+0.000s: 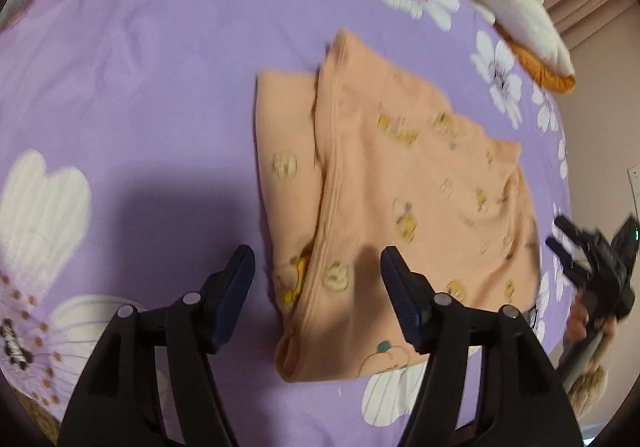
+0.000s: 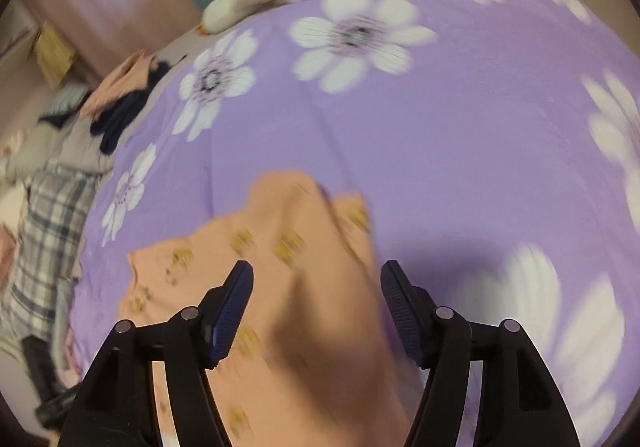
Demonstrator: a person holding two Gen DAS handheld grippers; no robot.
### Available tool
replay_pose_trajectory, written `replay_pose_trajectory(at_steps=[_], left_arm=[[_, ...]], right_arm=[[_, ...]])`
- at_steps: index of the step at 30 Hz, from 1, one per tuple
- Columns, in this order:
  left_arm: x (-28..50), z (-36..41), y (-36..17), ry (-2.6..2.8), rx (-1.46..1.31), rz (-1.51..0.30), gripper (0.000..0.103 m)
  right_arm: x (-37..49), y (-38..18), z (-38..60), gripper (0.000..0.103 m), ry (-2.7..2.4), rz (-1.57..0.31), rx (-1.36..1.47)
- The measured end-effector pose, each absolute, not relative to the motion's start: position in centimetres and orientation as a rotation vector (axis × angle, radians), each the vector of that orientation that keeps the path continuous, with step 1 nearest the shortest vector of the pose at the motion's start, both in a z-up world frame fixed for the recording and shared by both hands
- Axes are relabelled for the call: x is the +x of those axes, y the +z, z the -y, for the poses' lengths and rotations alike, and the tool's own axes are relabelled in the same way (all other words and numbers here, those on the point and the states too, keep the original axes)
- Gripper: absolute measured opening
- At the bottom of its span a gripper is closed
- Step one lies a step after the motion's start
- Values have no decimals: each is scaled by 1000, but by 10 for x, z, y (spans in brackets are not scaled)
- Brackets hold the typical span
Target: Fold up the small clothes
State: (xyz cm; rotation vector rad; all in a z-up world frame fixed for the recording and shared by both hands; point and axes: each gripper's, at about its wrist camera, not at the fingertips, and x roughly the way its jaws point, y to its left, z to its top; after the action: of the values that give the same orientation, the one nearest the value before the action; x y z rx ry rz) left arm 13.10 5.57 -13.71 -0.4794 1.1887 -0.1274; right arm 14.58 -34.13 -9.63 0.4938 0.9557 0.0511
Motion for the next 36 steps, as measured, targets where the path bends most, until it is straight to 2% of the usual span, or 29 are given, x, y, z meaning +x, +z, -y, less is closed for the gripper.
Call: replay_pose_trajectory(at_steps=[6,11,13,15,17,19,20,22,24,27,36], left_arm=[[138,-60,-142,-180,-573,-1171,63],[147,-53,-145,-266,-630,-1163,62],[152,-50,-145,-253,-618,-1174,51],[153,-48,-145,-249,-613,-1181,33],[153,-48,-147,-251,-627,-1182,25],[151,-45,-149,-242,-628,-1172,23],[150,-42,-147,-227,-610,-1162,22],[147,-39,-144,-212,-586,-1149,20],[143,-36,-138,-200,-567,-1137,18],[133,-35,-124,-209,-560,-1083,17],[98,-21,-95,-286,-531,-1077,16]], right_arm=[[92,-125,363,66,-4,-999,611],[87,-143,349,66,143,-1010,721],[92,-149,346,66,152,-991,755],[98,-153,343,66,161,-973,785],[103,-156,340,66,194,-953,803],[112,-155,333,66,214,-938,797],[117,-155,328,63,223,-933,782],[122,-155,323,50,213,-931,751],[125,-153,319,22,168,-943,725],[119,-144,316,15,155,-931,698],[81,-100,319,13,164,-858,620]])
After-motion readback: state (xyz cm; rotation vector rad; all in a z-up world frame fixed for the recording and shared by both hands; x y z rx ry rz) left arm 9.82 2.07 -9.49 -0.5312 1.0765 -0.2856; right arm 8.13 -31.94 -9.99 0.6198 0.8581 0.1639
